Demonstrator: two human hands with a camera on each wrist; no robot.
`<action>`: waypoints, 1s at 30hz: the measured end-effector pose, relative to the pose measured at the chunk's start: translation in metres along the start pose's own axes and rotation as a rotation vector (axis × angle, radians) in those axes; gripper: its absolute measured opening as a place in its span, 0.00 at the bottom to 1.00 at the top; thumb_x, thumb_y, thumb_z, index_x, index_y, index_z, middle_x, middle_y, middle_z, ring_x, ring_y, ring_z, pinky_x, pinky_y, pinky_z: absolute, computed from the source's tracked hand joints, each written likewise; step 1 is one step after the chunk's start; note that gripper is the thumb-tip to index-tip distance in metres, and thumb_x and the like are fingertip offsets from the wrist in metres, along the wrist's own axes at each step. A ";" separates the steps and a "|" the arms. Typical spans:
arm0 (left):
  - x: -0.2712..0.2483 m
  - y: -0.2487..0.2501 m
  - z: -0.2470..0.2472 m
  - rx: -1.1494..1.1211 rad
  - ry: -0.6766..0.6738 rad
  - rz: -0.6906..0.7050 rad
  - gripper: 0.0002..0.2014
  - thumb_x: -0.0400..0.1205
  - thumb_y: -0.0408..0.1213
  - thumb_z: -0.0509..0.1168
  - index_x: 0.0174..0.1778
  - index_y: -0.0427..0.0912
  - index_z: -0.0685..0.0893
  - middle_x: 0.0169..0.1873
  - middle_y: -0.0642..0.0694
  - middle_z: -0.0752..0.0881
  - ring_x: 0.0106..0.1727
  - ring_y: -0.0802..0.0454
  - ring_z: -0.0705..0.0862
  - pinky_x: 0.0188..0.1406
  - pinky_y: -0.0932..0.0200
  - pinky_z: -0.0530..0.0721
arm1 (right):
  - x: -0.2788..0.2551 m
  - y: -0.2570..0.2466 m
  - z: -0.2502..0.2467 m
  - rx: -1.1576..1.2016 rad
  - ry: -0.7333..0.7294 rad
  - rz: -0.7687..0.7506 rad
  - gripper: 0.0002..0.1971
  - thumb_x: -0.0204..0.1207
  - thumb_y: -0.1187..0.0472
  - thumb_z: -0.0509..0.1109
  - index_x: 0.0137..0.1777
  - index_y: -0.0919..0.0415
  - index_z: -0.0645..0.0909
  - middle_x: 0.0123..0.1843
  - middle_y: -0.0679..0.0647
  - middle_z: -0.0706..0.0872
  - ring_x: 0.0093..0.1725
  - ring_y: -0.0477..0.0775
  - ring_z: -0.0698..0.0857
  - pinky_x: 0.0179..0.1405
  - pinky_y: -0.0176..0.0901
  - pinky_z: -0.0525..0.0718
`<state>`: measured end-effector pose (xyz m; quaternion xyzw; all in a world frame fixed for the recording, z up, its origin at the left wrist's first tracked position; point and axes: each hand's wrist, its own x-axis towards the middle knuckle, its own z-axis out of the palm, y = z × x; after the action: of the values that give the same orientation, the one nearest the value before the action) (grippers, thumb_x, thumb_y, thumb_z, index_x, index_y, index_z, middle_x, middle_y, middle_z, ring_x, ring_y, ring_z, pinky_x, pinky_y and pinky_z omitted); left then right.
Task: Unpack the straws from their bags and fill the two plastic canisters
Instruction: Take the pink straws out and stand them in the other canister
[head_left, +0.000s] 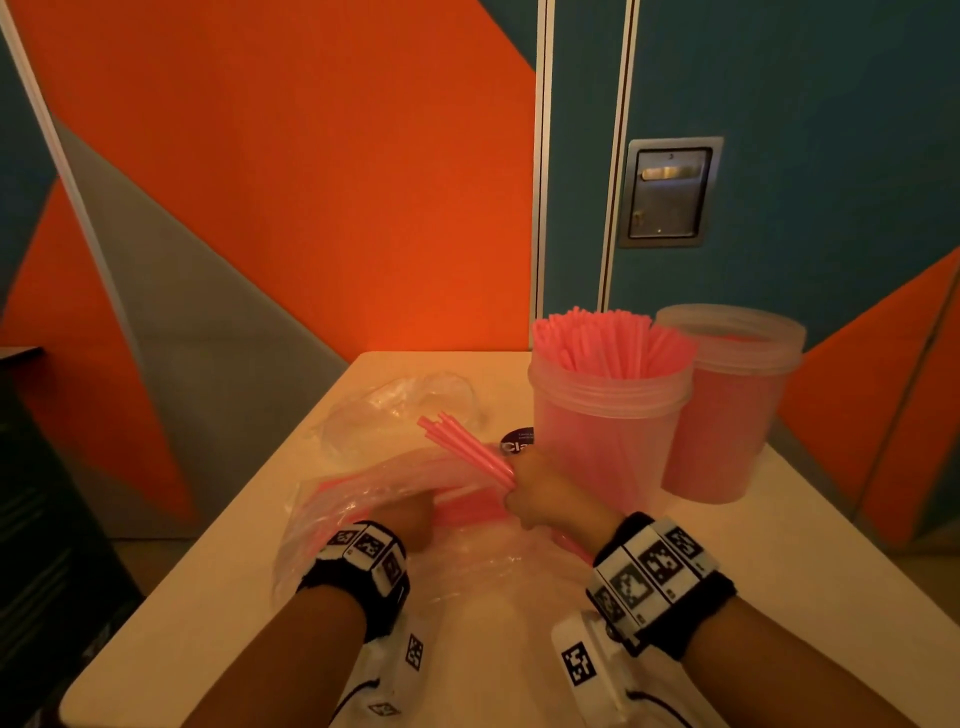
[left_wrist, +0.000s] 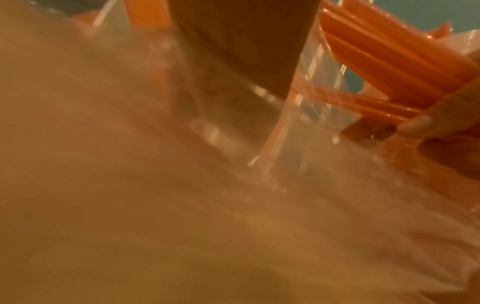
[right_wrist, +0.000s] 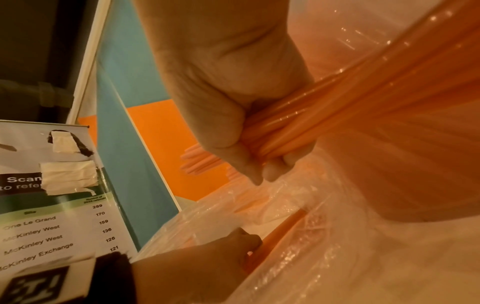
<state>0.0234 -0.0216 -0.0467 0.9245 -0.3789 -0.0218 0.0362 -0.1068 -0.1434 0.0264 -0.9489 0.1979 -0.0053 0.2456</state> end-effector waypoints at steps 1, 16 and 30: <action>0.001 -0.003 0.001 0.003 0.010 0.001 0.19 0.80 0.35 0.60 0.69 0.48 0.75 0.63 0.47 0.80 0.63 0.46 0.80 0.67 0.54 0.77 | 0.001 0.000 0.000 0.012 0.004 0.001 0.29 0.71 0.76 0.69 0.72 0.65 0.71 0.62 0.61 0.77 0.52 0.61 0.84 0.50 0.53 0.87; -0.008 -0.015 0.004 -0.047 0.037 0.072 0.13 0.84 0.45 0.59 0.62 0.46 0.74 0.53 0.50 0.84 0.48 0.55 0.82 0.54 0.62 0.82 | 0.014 -0.007 0.004 0.021 0.100 0.009 0.14 0.75 0.69 0.64 0.60 0.66 0.77 0.52 0.56 0.66 0.47 0.58 0.77 0.50 0.53 0.86; -0.067 -0.053 -0.055 0.027 0.301 0.218 0.16 0.76 0.64 0.43 0.48 0.64 0.72 0.42 0.62 0.79 0.40 0.65 0.76 0.46 0.69 0.77 | 0.015 -0.028 -0.006 0.316 0.466 -0.046 0.13 0.74 0.68 0.64 0.59 0.67 0.78 0.50 0.53 0.69 0.46 0.53 0.74 0.42 0.39 0.72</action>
<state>0.0169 0.0659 0.0046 0.8711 -0.4674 0.1261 0.0824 -0.0829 -0.1292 0.0436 -0.8764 0.2239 -0.2596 0.3384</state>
